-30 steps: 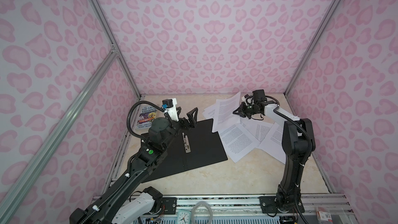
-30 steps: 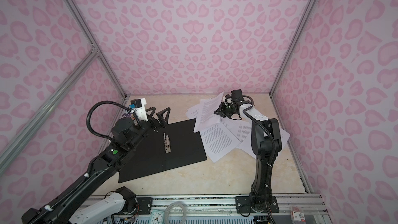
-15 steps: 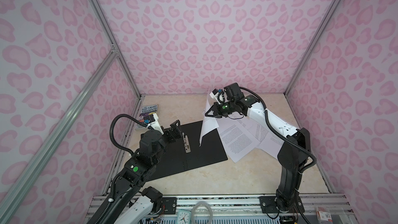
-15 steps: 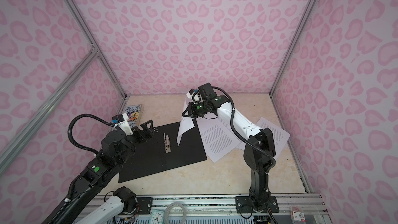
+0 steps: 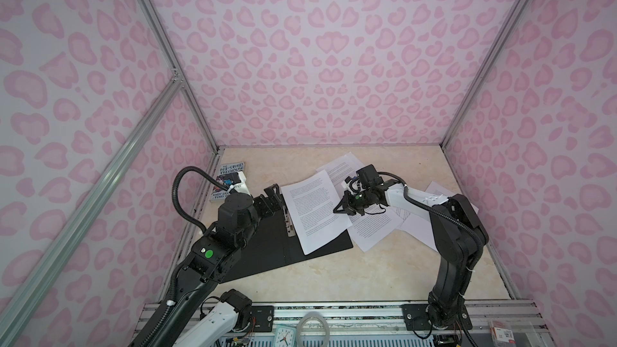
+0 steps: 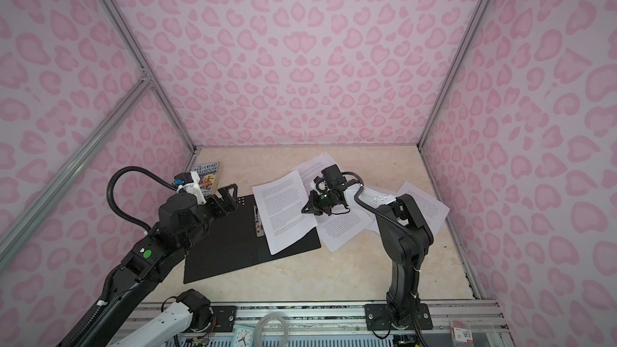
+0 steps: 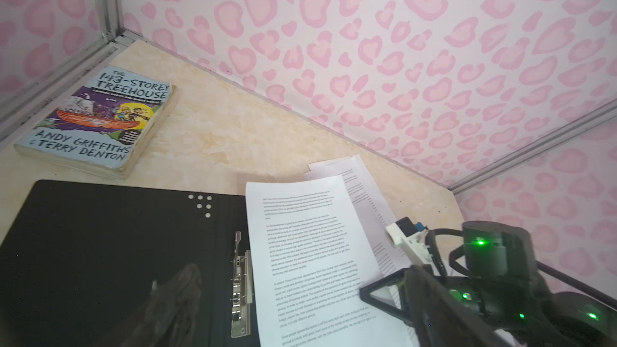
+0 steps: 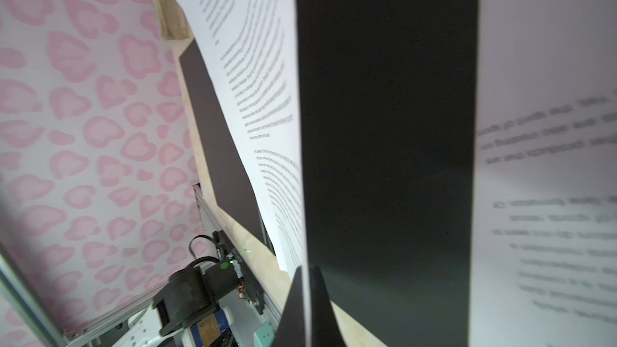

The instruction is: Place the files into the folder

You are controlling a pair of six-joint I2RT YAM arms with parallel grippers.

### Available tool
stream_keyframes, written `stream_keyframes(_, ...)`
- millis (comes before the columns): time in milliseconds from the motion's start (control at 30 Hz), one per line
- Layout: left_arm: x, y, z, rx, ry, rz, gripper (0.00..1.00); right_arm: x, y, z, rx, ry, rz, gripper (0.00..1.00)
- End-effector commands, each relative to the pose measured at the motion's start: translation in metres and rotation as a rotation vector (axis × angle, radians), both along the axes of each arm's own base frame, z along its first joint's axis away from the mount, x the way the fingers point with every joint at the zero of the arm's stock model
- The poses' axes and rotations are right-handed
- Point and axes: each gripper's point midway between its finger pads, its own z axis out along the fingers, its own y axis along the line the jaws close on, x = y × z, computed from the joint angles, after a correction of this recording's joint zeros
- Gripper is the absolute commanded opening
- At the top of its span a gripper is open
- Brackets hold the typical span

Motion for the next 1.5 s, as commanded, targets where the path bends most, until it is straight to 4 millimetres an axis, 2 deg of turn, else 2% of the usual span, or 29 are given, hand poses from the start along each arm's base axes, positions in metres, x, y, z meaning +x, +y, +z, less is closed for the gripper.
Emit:
stream_keyframes(0,0.005,-0.03,-0.004,-0.088,0.051,-0.111,0.97,0.011,-0.009,-0.018,-0.086,-0.062,0.013,0.0)
stream_keyframes(100,0.012,-0.048,-0.013,-0.131,0.114,-0.157,0.97,0.013,-0.004,-0.021,-0.084,-0.058,0.021,0.0)
stream_keyframes(200,0.019,-0.059,-0.014,-0.156,0.135,-0.18,0.97,0.01,0.0,-0.019,-0.077,-0.059,0.037,0.0)
stream_keyframes(367,0.024,-0.068,-0.022,-0.165,0.164,-0.205,0.97,0.008,0.0,-0.012,-0.074,-0.06,0.05,0.0)
stream_keyframes(700,0.028,-0.066,-0.036,-0.161,0.186,-0.181,0.97,-0.001,0.004,-0.008,-0.053,-0.028,0.069,0.0)
stream_keyframes(1067,0.03,-0.069,-0.04,-0.158,0.198,-0.187,0.97,-0.009,0.012,-0.006,-0.008,0.008,0.048,0.0)
stream_keyframes(1300,0.029,-0.069,-0.042,-0.154,0.2,-0.187,0.97,-0.005,0.018,0.004,0.033,0.012,0.018,0.0)
stream_keyframes(1467,0.029,-0.069,-0.043,-0.151,0.201,-0.187,0.97,-0.008,0.02,0.002,0.026,0.021,0.02,0.0)
